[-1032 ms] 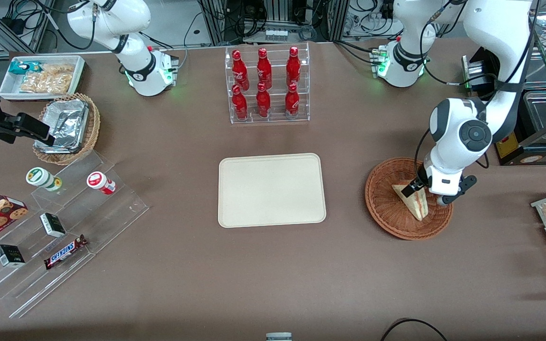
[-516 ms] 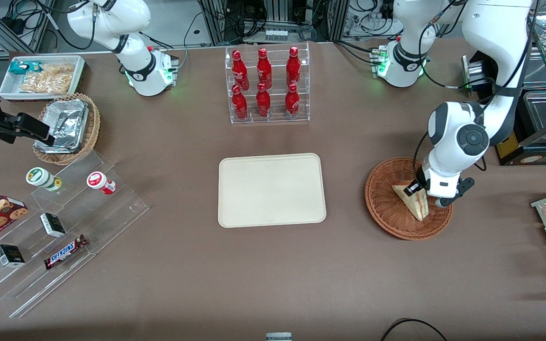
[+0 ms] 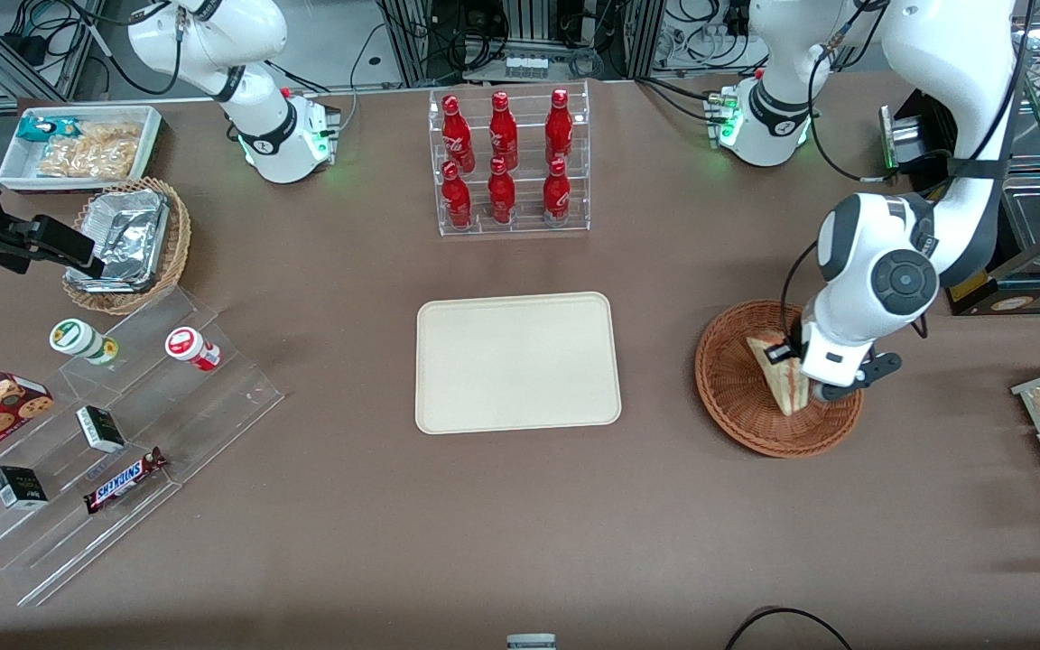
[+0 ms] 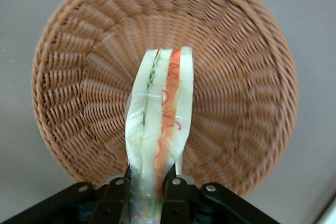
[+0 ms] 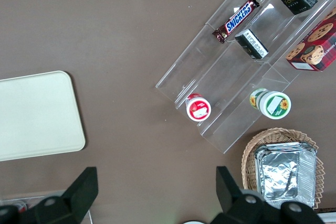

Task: Place sandwich from basket to tray
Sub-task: 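Lift the sandwich and carry it over the cream tray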

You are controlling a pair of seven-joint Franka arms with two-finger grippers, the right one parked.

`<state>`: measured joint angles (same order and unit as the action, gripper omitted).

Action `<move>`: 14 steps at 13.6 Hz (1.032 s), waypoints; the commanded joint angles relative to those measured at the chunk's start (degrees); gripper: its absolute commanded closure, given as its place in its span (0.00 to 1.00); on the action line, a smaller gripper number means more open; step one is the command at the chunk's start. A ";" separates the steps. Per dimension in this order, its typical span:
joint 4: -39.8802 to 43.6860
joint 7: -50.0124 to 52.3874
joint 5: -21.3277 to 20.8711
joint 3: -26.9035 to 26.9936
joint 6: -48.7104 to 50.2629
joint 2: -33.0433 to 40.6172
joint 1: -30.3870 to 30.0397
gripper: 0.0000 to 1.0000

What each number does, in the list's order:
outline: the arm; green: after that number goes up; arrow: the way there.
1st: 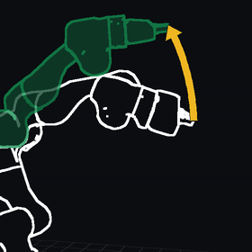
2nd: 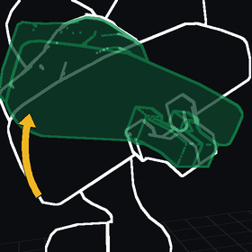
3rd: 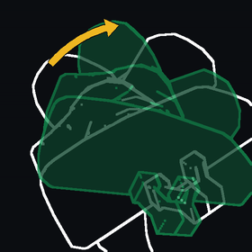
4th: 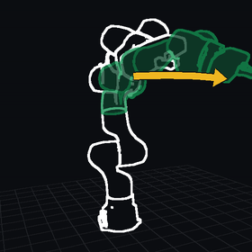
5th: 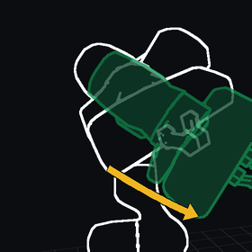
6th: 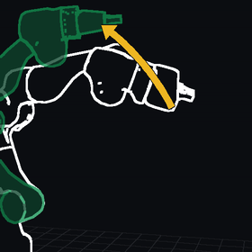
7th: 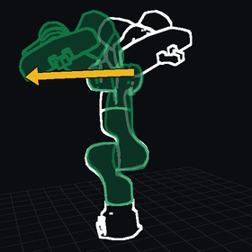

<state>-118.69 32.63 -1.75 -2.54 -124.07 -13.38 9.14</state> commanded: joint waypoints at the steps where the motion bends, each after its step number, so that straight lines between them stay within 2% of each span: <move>1: 1.53 -2.48 -0.10 0.26 2.17 -0.24 6.13 0.89; 5: 6.18 -2.13 0.34 -0.09 2.87 -3.84 13.87 0.89; 8: 13.01 1.72 5.70 -0.88 2.96 -10.06 20.45 0.90; 14: 28.05 15.60 5.71 -0.88 2.87 -21.76 29.43 0.90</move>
<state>-97.66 44.45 3.54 -4.14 -122.98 -30.61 36.32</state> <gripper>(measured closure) 0.859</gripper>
